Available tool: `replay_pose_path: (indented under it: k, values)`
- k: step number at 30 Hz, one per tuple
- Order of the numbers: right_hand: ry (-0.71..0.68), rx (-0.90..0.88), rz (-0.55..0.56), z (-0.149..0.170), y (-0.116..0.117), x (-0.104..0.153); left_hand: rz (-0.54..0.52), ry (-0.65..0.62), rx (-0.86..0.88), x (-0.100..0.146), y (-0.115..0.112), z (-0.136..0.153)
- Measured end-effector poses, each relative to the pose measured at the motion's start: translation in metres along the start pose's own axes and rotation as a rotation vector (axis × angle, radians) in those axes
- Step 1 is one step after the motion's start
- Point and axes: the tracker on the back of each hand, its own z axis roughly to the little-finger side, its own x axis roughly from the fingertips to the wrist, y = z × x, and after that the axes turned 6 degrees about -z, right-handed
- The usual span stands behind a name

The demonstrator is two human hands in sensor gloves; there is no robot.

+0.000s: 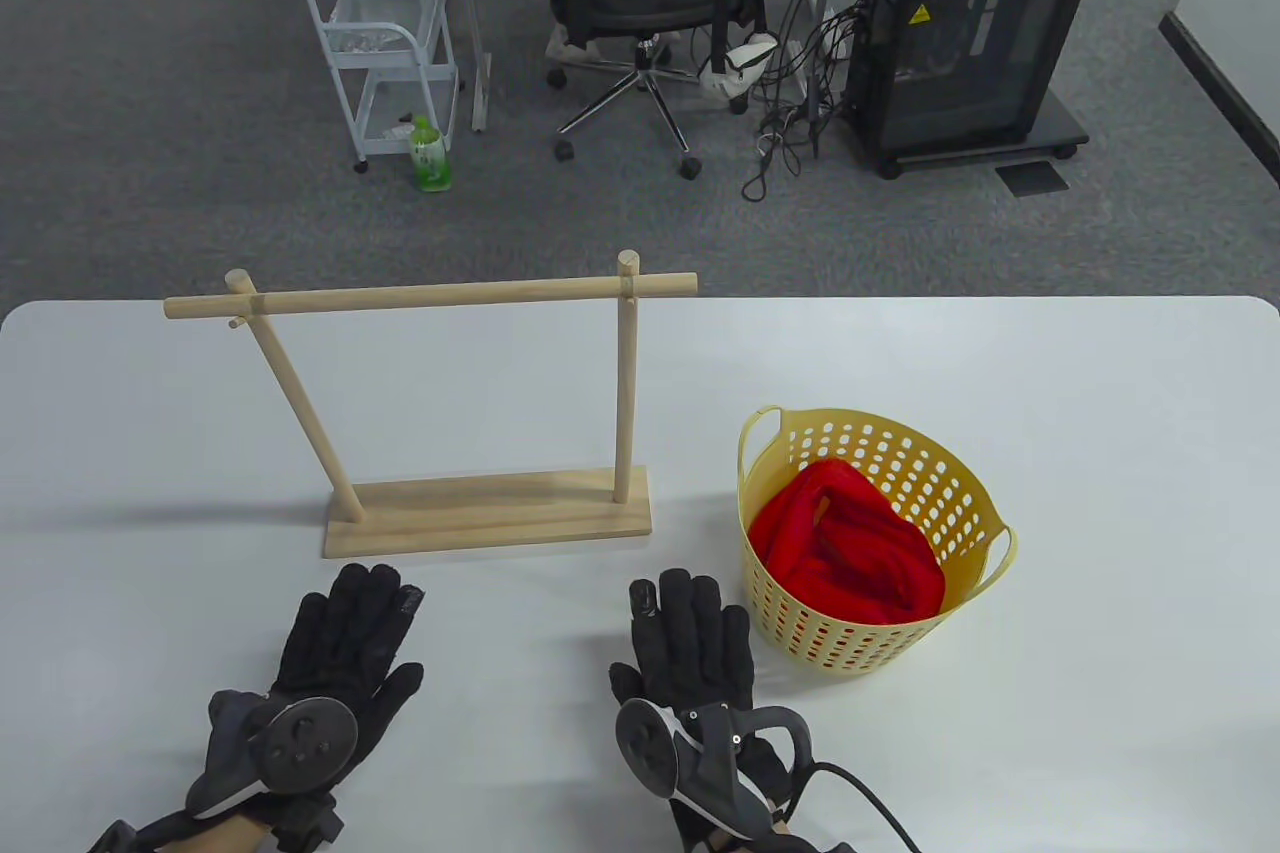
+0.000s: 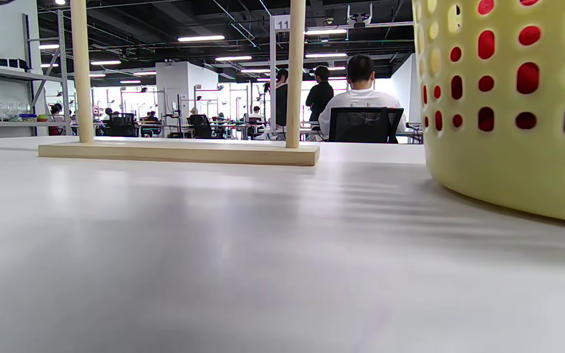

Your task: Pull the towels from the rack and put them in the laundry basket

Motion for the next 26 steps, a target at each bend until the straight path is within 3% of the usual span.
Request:
replay_pose_path:
  k: [26]
  values:
    - [0.010, 0.001, -0.019, 0.0022, -0.0004, -0.0009, 0.061, -0.001, 0.014, -0.0025, -0.0041, -0.0006]
